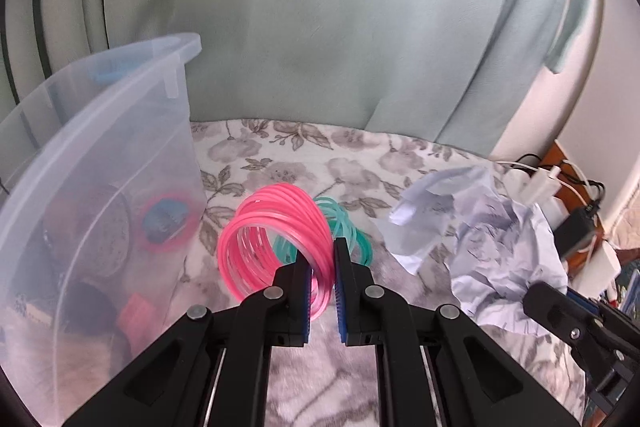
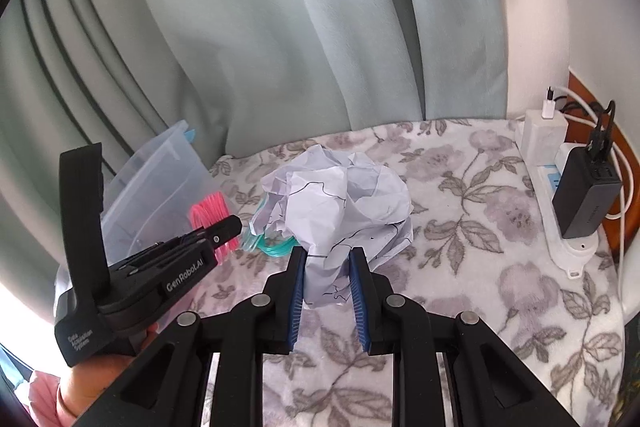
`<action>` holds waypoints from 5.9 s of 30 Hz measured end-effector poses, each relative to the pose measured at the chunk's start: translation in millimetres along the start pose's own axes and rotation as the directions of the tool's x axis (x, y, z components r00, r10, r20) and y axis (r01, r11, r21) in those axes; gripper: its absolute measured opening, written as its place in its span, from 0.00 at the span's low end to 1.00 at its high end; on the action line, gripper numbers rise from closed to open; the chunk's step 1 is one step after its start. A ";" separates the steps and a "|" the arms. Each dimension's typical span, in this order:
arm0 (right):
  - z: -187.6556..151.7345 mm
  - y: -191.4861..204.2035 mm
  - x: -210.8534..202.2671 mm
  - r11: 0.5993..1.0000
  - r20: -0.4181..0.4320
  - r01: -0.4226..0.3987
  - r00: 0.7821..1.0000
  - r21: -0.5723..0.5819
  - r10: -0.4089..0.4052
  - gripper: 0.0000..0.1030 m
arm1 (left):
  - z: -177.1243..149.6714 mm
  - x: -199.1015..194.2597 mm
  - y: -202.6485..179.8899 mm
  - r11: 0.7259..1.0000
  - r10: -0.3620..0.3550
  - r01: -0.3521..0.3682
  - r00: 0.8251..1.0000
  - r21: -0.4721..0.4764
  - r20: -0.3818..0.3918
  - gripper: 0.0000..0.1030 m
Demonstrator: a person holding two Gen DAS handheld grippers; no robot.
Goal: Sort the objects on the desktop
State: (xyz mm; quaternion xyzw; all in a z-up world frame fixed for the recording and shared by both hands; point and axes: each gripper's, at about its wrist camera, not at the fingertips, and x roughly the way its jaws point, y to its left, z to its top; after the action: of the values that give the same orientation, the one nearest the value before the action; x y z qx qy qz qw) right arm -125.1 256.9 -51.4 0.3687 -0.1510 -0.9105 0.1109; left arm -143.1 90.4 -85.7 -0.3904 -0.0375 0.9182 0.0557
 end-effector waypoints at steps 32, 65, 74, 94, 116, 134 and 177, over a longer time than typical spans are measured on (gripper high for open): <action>-10.2 92.4 -71.3 0.986 0.118 -0.020 0.992 -0.164 0.040 0.23 | -18.2 -148.1 31.4 0.995 -0.096 0.103 0.964 -0.016 0.248 0.10; -8.4 221.8 -74.7 0.896 0.128 -0.149 0.967 -0.418 0.220 0.23 | -25.2 -255.7 126.4 0.981 0.054 0.039 0.885 -0.188 0.462 0.09; -13.6 238.3 -43.3 0.876 0.063 -0.183 0.970 -0.445 0.234 0.23 | -30.4 -250.2 146.2 0.970 0.096 0.016 0.893 -0.243 0.439 0.09; -11.1 254.6 33.4 0.861 -0.069 -0.215 0.976 -0.461 0.207 0.23 | 2.1 -193.4 158.3 0.958 0.102 -0.005 0.941 -0.286 0.324 0.09; -10.3 260.5 74.3 0.862 -0.135 -0.197 0.979 -0.468 0.151 0.24 | 18.6 -113.2 164.7 0.963 0.087 -0.023 0.970 -0.268 0.228 0.09; -19.1 277.0 53.7 0.855 -0.130 -0.167 0.985 -0.492 0.117 0.27 | 17.9 -163.1 162.2 0.957 0.115 -0.051 0.971 -0.287 0.210 0.10; -23.7 288.0 16.8 0.850 -0.061 -0.137 0.991 -0.509 0.123 0.62 | 13.3 -295.4 329.8 0.949 0.164 -0.074 0.945 -0.306 0.282 0.62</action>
State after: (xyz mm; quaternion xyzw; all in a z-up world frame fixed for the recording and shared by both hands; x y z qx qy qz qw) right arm -94.1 -20.8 24.4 0.3266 0.0731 -0.9034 0.2681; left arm 26.8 -275.6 96.9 -0.2500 -0.1565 0.9533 -0.0650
